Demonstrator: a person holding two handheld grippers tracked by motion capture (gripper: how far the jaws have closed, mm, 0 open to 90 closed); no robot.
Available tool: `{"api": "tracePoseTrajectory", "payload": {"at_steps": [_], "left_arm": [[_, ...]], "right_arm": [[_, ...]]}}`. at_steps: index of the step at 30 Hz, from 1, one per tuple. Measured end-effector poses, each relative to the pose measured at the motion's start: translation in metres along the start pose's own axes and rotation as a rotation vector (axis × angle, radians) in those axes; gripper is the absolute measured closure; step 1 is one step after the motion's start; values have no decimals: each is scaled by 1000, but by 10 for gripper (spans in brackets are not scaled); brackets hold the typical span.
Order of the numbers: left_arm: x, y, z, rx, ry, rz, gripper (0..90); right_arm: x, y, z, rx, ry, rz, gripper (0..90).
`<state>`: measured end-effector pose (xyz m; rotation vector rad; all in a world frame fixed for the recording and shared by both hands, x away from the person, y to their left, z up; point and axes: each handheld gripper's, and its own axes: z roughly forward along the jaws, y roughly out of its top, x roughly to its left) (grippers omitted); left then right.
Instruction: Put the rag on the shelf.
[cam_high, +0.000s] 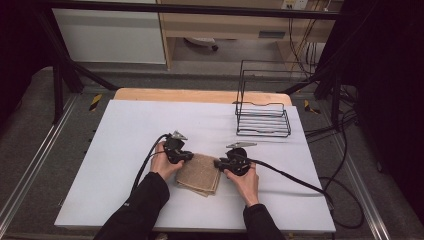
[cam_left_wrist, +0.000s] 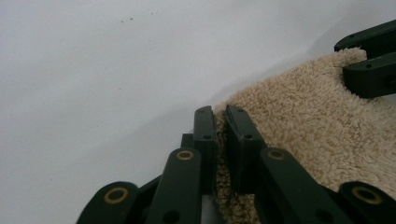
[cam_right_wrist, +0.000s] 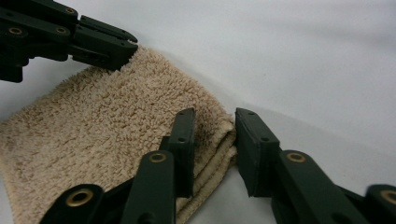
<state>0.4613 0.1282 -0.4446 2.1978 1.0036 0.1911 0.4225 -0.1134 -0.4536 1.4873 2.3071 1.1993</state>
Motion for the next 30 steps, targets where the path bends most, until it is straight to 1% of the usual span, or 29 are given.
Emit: {"api": "tracePoseTrajectory", "payload": {"at_steps": [2, 3, 4, 5, 6, 9, 11, 12, 16, 18, 19, 20, 21, 22, 23, 24, 25, 26, 27, 30], "left_arm": [[1, 0, 0, -2, -9, 2, 822], [1, 0, 0, -3, -10, 2, 821], [2, 0, 0, -4, -11, 2, 821], [2, -1, 0, -4, -12, 4, 821], [2, -1, 0, -4, -11, 5, 821], [1, -1, 0, -7, -8, 8, 821], [2, 0, -1, -8, -15, 5, 831], [3, -1, -1, -11, -20, -6, 834], [2, -1, -5, -21, -19, -8, 844], [0, 0, -10, -47, -16, 0, 847], [-1, 0, -18, -81, -34, -9, 847], [-1, 1, -23, -98, -44, -12, 848], [-2, 1, -27, -113, -50, -12, 848], [-2, 1, -27, -113, -50, -12, 848], [-3, 1, -31, -127, -55, -10, 848], [-4, 1, -39, -150, -63, -7, 848], [-4, 1, -39, -150, -63, -7, 848], [-6, 0, -45, -167, -72, -4, 848], [-6, 0, -45, -167, -72, -4, 848], [-9, -1, -52, -187, -76, 6, 849]], "right_arm": [[0, 0, 0, 5, 4, 25, 736], [0, 1, 1, 11, 11, 40, 770], [0, 1, 1, 15, 15, 46, 789], [0, 1, 1, 15, 15, 46, 789], [-1, 2, 2, 25, 31, 61, 823], [-2, 3, 2, 34, 37, 72, 840], [-2, 4, 1, 34, 39, 70, 844], [-2, 4, 1, 31, 39, 65, 849], [-2, 4, -2, 17, 41, 53, 852], [0, 6, -7, -6, 52, 47, 852], [1, 7, -11, -17, 60, 44, 853], [1, 7, -13, -24, 66, 40, 852], [2, 8, -16, -37, 72, 34, 852], [3, 8, -19, -47, 80, 31, 852], [3, 9, -21, -58, 88, 26, 852], [4, 9, -24, -71, 94, 17, 852], [5, 9, -26, -81, 102, 12, 852], [6, 9, -28, -89, 107, 1, 852], [6, 9, -29, -95, 109, -1, 852], [7, 9, -33, -115, 122, -21, 852]]}}
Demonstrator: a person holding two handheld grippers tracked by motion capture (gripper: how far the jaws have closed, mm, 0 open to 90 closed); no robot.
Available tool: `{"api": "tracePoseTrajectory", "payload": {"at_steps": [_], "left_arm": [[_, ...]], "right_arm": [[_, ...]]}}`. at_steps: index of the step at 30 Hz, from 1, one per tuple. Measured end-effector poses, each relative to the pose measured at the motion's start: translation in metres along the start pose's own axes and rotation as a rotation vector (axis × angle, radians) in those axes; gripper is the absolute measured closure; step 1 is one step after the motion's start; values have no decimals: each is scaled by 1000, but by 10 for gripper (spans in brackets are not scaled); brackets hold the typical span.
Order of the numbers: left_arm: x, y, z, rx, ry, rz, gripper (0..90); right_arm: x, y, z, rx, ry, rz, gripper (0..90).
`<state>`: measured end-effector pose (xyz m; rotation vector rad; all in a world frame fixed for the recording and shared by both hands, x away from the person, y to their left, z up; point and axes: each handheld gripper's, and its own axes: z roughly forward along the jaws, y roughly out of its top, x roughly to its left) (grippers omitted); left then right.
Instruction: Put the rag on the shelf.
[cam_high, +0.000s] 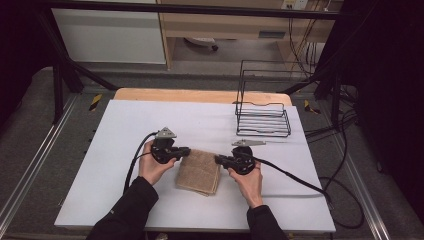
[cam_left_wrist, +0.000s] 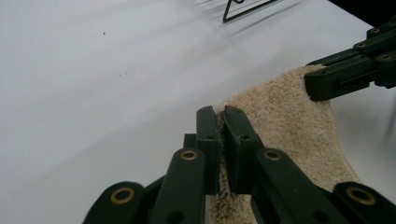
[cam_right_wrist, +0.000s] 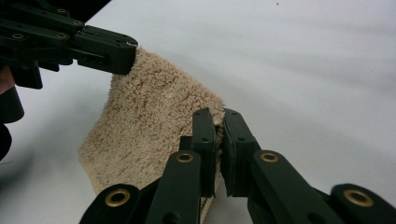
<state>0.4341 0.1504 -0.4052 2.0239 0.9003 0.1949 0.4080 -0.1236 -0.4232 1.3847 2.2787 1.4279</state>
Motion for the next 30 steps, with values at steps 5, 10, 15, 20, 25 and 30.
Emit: {"api": "tracePoseTrajectory", "payload": {"at_steps": [5, 10, 15, 20, 25, 30], "left_arm": [[-8, 2, -12, -44, -8, 19, 850], [-16, 5, -20, -64, -14, 33, 851], [-26, 12, -30, -107, -11, 47, 852], [-35, 19, -37, -140, -5, 65, 852], [-42, 24, -40, -163, -2, 75, 852], [-47, 30, -39, -176, -5, 75, 852]], "right_arm": [[3, 2, -10, -25, 17, -17, 852], [8, 6, -22, -48, 10, -46, 853], [15, 15, -36, -83, -4, -93, 853], [20, 22, -49, -114, -18, -132, 853], [21, 27, -59, -133, -31, -162, 853], [21, 29, -68, -142, -39, -175, 853]]}}
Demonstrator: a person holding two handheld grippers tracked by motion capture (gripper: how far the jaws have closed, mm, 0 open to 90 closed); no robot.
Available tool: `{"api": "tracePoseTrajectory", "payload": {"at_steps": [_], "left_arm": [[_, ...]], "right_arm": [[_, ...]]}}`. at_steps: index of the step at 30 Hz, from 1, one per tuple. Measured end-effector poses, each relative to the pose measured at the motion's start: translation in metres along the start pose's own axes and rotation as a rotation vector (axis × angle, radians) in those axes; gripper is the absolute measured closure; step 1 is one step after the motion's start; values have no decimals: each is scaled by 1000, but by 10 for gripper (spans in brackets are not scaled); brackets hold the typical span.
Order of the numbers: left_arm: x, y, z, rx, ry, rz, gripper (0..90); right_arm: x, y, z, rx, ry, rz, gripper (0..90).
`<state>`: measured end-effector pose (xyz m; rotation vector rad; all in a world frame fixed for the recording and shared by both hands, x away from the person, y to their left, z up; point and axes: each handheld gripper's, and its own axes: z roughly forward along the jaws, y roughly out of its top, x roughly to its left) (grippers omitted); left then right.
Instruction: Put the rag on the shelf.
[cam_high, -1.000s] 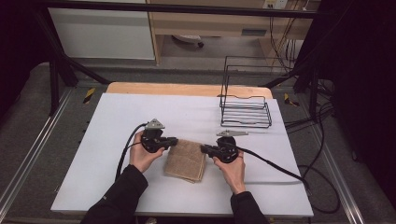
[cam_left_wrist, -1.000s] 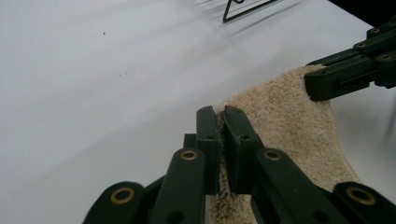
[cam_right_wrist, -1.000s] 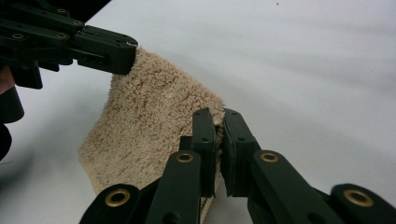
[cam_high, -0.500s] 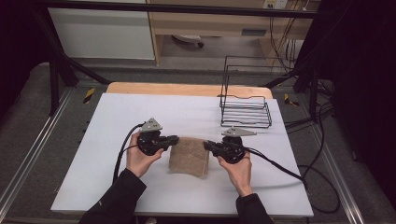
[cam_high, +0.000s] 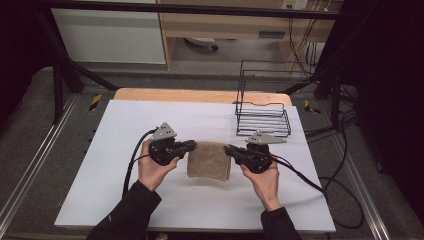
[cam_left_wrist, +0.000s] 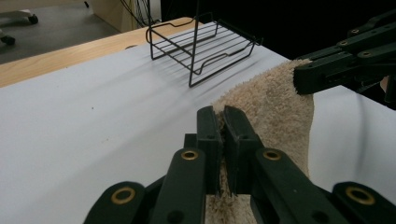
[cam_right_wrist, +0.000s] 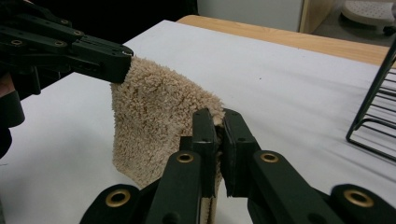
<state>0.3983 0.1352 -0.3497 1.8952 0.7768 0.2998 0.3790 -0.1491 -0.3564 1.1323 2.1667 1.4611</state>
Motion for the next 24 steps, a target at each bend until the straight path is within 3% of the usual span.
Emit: {"api": "tracePoseTrajectory", "payload": {"at_steps": [12, 24], "left_arm": [[-18, 22, 15, -42, -10, 11, 852], [-34, 41, 35, -74, -16, 31, 852]], "right_arm": [[-10, 10, -26, -29, -57, -42, 853], [-26, 15, -50, -60, -121, -48, 852]]}}
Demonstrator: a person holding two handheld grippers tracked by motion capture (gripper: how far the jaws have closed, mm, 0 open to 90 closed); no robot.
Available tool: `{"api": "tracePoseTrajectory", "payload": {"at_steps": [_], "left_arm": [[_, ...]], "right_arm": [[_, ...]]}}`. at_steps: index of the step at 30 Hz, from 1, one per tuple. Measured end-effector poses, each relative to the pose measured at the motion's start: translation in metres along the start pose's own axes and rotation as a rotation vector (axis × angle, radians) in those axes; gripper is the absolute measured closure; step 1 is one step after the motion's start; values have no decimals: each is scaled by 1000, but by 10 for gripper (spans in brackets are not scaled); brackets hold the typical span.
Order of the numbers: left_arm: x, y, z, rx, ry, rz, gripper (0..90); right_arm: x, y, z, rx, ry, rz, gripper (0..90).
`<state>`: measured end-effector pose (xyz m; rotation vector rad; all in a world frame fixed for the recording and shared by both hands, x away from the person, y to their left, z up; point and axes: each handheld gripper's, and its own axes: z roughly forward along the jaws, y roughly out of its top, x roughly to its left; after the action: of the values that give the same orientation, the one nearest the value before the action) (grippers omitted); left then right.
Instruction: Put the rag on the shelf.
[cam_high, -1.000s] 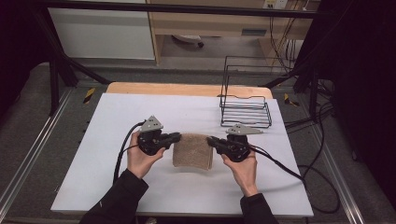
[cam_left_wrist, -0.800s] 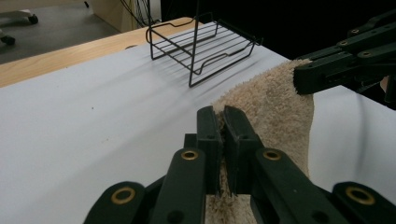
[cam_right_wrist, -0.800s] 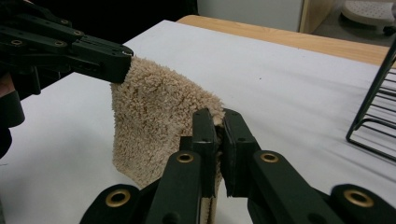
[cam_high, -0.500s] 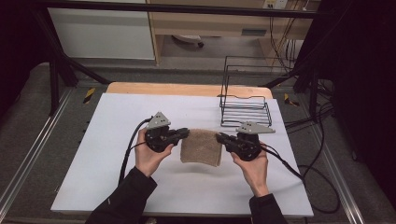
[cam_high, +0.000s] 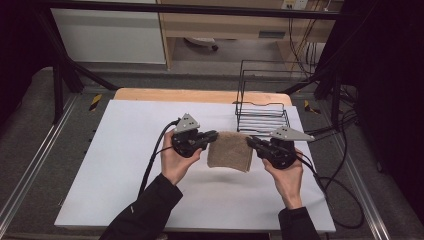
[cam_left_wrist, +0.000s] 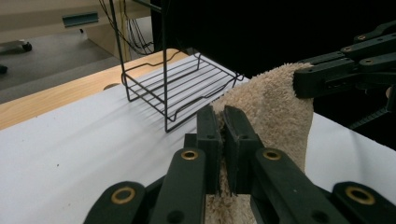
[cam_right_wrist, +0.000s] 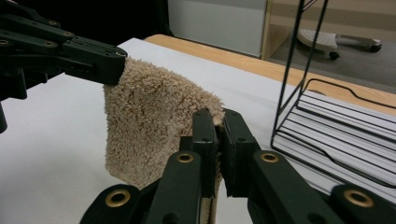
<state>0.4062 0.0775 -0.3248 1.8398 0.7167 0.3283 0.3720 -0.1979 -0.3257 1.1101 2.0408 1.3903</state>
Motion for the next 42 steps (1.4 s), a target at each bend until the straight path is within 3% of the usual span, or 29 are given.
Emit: {"api": "tracePoseTrajectory", "payload": {"at_steps": [13, 24, 42], "left_arm": [[-7, 16, 19, -81, -4, 7, 853], [-9, 32, 27, -138, -2, 7, 854], [-11, 70, 43, -214, 3, 22, 855]], "right_arm": [[-13, 8, -16, -46, -40, 3, 852], [-23, 26, -27, -101, -71, -2, 853], [-39, 53, -36, -172, -125, -6, 854]]}}
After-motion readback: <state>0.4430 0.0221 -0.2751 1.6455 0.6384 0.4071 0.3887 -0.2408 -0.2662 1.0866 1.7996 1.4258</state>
